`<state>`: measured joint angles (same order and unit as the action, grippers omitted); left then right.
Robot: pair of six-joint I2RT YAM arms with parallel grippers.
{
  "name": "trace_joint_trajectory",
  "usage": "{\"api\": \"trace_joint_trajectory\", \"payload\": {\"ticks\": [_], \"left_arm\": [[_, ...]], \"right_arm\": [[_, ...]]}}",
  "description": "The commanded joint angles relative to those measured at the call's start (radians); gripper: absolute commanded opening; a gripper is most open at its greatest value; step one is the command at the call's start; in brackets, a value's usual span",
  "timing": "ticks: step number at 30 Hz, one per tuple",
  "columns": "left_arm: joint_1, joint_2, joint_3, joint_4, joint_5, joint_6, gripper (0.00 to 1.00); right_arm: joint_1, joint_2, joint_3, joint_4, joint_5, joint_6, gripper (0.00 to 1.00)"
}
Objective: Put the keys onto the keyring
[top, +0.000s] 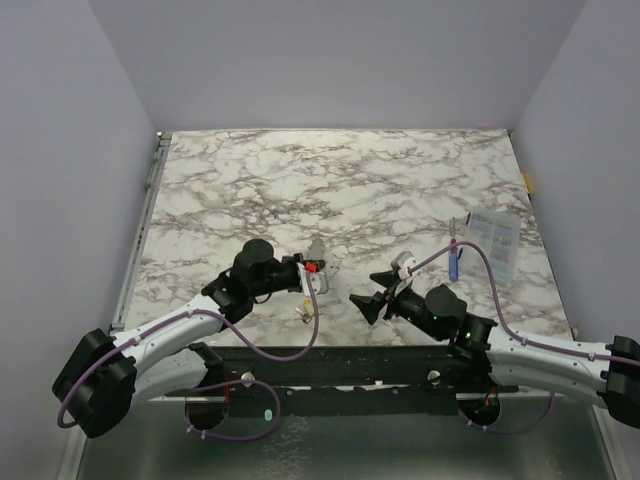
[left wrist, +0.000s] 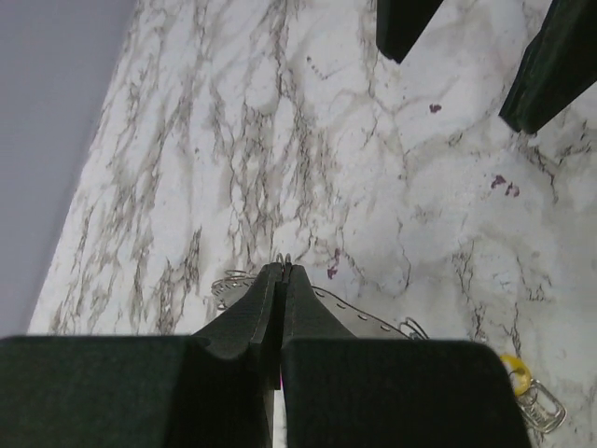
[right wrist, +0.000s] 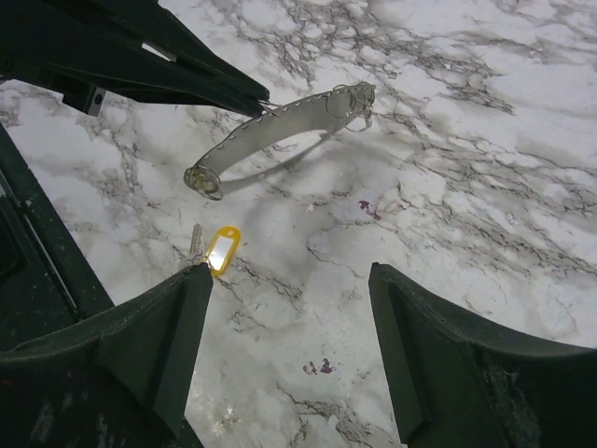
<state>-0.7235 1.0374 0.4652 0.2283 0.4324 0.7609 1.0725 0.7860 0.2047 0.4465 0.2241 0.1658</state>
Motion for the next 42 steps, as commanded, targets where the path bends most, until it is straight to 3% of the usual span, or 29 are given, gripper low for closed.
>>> {"api": "trace_joint_trajectory", "payload": {"ticks": [1,17,27,42], "left_arm": [[-0.019,-0.031,-0.037,0.252,0.104,-0.140,0.00],[-0.103,-0.104,-0.107,0.514,0.205,-0.353,0.00],[-0.133,-0.109,-0.157,0.737,0.244,-0.498,0.00],[-0.162,-0.091,-0.159,0.761,0.281,-0.527,0.00]], "right_arm": [[0.004,-0.031,0.037,0.036,-0.046,-0.078,0.79],[0.004,-0.131,0.001,0.237,-0.275,-0.354,0.76],[0.004,-0.037,0.068,0.158,-0.326,-0.467,0.61],[0.004,-0.095,0.108,0.091,-0.373,-0.477,0.43]]}}
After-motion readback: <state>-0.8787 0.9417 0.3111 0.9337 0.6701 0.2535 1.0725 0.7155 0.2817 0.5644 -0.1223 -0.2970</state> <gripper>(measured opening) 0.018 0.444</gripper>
